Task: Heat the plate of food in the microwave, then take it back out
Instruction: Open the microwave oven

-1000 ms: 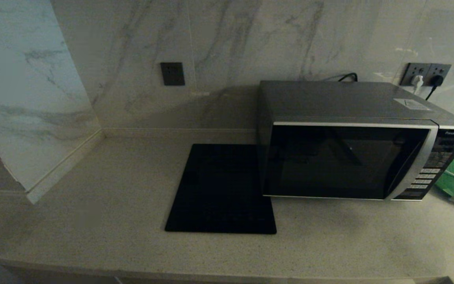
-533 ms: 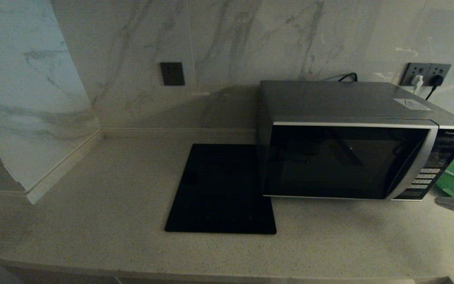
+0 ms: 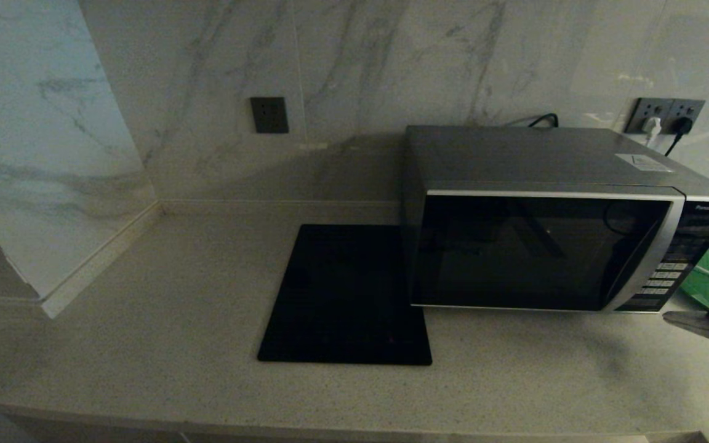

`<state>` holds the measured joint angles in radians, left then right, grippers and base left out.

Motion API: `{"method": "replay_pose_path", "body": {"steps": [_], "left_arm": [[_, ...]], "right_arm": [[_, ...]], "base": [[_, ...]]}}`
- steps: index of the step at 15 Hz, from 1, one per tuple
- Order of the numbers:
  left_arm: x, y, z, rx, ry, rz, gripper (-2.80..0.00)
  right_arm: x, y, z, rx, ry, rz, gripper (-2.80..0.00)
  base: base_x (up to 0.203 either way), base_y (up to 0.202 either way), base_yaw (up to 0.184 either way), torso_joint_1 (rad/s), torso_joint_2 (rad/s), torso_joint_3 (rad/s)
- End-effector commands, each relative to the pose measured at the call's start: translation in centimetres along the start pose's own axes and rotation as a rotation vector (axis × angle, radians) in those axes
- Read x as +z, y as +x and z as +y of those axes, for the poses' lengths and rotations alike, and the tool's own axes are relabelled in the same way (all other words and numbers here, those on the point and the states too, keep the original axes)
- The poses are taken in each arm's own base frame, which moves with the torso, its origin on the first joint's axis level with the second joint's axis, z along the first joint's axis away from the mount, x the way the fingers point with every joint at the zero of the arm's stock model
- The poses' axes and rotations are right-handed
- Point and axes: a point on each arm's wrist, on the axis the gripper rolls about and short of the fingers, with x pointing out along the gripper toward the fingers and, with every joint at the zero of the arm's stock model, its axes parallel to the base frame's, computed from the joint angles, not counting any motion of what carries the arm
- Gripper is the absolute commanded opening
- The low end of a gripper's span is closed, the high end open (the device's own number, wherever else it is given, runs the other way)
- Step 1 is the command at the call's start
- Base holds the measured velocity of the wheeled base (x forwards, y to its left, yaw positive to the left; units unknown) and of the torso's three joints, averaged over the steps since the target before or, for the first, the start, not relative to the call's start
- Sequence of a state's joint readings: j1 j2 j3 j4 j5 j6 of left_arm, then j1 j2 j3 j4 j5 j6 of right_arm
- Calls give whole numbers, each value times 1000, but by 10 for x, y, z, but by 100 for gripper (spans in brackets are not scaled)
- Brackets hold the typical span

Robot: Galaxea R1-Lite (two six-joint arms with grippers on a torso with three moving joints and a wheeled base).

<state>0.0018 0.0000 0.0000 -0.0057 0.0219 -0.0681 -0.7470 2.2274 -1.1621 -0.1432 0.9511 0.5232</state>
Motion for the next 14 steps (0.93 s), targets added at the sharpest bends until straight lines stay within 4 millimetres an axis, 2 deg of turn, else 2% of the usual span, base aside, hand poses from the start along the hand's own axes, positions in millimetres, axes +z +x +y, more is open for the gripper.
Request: {"method": "replay_pose_path", "body": {"steps": [1, 14], "left_arm": [[0, 0, 0, 0, -1, 0, -280], [0, 0, 0, 0, -1, -1, -280]], "right_arm": [[0, 3, 2, 8, -2, 9, -280], [9, 23, 0, 24, -11, 18, -280]], "base": [[0, 0, 0, 0, 0, 0], [0, 0, 0, 0, 0, 0]]}}
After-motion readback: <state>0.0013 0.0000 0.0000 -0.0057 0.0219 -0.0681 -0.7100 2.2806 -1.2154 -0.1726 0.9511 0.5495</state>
